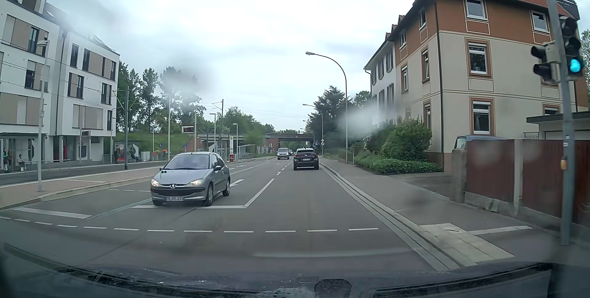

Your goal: Follow the waypoints while adhering to traffic rules and regulations

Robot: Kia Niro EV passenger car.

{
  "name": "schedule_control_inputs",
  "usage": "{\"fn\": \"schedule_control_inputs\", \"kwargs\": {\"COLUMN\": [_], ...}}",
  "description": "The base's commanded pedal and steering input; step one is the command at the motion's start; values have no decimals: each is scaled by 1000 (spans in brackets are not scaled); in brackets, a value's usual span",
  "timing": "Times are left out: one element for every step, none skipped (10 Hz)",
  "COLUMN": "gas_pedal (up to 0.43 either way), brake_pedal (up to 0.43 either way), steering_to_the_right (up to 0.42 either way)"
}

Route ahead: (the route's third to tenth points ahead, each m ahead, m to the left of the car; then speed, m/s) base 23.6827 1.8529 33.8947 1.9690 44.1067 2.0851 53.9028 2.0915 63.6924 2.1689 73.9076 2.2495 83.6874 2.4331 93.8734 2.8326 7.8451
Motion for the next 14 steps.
{"fn": "schedule_control_inputs", "kwargs": {"gas_pedal": [39,39,39,28,28,28,28,28,28,28,28,28,28,28], "brake_pedal": [0,0,0,0,0,0,0,0,0,0,0,0,0,0], "steering_to_the_right": [-7,-7,-7,-7,-6,-6,-6,-6,-6,-6,-6,-5,-4,0]}}
